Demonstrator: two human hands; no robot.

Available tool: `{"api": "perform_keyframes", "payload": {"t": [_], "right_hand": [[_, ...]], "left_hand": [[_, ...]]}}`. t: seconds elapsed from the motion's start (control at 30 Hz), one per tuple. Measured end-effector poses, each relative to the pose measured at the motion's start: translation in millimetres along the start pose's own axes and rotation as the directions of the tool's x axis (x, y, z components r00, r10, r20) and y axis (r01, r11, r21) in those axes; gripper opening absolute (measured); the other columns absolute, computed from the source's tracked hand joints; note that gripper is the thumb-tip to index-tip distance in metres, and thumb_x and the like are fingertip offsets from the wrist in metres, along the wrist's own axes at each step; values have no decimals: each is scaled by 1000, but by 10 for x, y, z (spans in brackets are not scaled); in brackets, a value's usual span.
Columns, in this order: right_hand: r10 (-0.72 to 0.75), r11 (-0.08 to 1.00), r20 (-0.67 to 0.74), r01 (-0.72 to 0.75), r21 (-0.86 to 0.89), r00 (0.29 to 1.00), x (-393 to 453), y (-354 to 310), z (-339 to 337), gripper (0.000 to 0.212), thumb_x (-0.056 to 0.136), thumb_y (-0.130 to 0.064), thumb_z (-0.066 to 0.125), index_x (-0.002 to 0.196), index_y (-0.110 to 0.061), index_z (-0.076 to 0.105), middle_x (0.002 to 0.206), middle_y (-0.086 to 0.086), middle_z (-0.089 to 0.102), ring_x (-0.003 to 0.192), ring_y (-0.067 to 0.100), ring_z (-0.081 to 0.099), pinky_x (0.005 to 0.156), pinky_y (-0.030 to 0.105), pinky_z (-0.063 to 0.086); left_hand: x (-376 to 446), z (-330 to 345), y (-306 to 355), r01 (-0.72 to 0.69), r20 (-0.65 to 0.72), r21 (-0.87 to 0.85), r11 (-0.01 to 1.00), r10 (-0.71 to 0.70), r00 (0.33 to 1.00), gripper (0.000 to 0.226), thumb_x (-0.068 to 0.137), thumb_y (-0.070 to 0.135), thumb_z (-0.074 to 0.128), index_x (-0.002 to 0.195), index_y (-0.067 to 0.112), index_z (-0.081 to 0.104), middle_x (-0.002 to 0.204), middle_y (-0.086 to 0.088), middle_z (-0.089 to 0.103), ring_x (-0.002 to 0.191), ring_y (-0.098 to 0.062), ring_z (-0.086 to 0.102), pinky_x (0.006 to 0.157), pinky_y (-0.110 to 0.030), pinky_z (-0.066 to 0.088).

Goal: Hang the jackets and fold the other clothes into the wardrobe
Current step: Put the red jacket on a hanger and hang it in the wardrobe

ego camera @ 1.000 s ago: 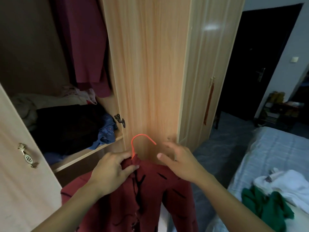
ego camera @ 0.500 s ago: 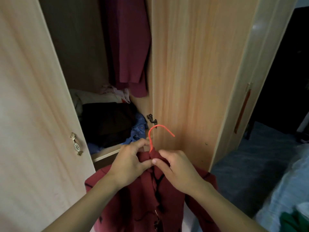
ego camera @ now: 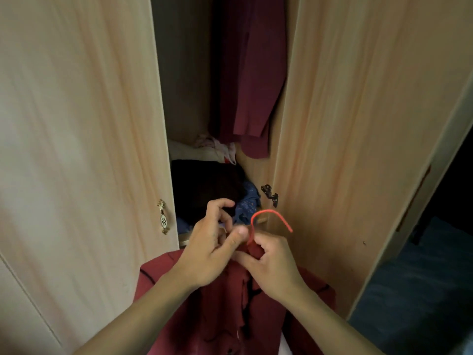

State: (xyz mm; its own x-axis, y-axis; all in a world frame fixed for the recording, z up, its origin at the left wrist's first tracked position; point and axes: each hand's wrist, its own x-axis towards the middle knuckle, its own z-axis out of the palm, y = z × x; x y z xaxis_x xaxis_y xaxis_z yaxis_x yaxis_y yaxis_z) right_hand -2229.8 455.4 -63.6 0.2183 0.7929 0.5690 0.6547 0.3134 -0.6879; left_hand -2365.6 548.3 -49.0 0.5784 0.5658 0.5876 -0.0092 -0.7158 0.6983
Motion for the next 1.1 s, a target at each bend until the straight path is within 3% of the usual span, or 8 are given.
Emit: {"api": "perform_keyframes", "payload": {"t": [0.13, 0.23, 0.33, 0.43, 0.57, 0.7, 0.93, 1.1], "right_hand": [[7, 1000, -8, -7, 0, 1000, 38, 2, 130, 20, 80, -36, 78, 96, -25, 74, 95, -16, 73, 94, 8, 70, 82, 38, 56], [33, 997, -33, -35, -76, 999, 55, 8, 175, 16, 77, -45, 77, 80, -33, 67, 79, -21, 67, 75, 2, 65, 70, 26, 52], [55, 993, -11, -56, -105, 998, 44, -23, 206, 16, 76, -47, 75, 80, -33, 68, 78, -20, 67, 74, 3, 65, 69, 25, 51], [56, 989, -3, -56, -134, 998, 90, -70, 202, 17, 76, -47, 76, 80, -33, 69, 75, -20, 67, 73, 4, 65, 68, 26, 52], [84, 982, -20, -87, -169, 996, 258, -179, 201, 17, 74, -51, 75, 81, -37, 68, 73, -18, 69, 63, 7, 65, 65, 31, 54], [90, 976, -42, -97, -196, 995, 369, -309, 153, 23, 74, -50, 75, 87, -31, 71, 73, -14, 71, 63, 9, 67, 65, 37, 56], [98, 975, -76, -111, -195, 992, 488, -547, 146, 14, 76, -28, 83, 86, -25, 74, 76, -16, 72, 74, 4, 69, 73, 33, 57], [105, 979, -113, -123, -164, 988, 346, -679, 126, 13, 76, -24, 84, 85, -21, 76, 78, -14, 73, 75, 4, 70, 72, 29, 57]], "left_hand": [[24, -175, -21, -12, 3, 70, 997, 12, 1000, 39, 99, 53, 33, 109, 24, 58, 76, 17, 56, 70, -8, 58, 66, -24, 46], [189, -424, -189, -74, 73, 348, 935, 51, 996, 47, 99, 55, 30, 111, 23, 63, 96, 16, 61, 92, -9, 55, 82, -27, 44], [475, -744, -404, -95, 116, 723, 685, 15, 993, 56, 94, 59, 33, 126, 20, 58, 125, 6, 58, 111, -19, 49, 90, -35, 47], [733, -933, -564, -61, 136, 915, 399, -162, 977, 60, 95, 49, 48, 144, 16, 39, 157, -2, 28, 129, -27, 42, 96, -42, 47], [1020, -1028, -731, -70, 104, 979, 191, -173, 979, 67, 94, 44, 53, 149, 15, 27, 164, -4, 11, 125, -30, 48, 84, -41, 48], [1182, -1148, -882, -10, 37, 993, 114, -242, 969, 59, 91, 41, 58, 141, 17, 37, 156, -2, 22, 119, -29, 52, 82, -40, 48], [1367, -1207, -1002, -106, 84, 993, -54, -306, 948, 46, 85, 31, 63, 129, 23, 50, 129, 2, 43, 96, -24, 61, 73, -34, 50], [1538, -1091, -970, -113, 90, 993, -28, -425, 901, 41, 87, 31, 58, 127, 23, 58, 124, 2, 45, 94, -19, 65, 67, -34, 54]]}}
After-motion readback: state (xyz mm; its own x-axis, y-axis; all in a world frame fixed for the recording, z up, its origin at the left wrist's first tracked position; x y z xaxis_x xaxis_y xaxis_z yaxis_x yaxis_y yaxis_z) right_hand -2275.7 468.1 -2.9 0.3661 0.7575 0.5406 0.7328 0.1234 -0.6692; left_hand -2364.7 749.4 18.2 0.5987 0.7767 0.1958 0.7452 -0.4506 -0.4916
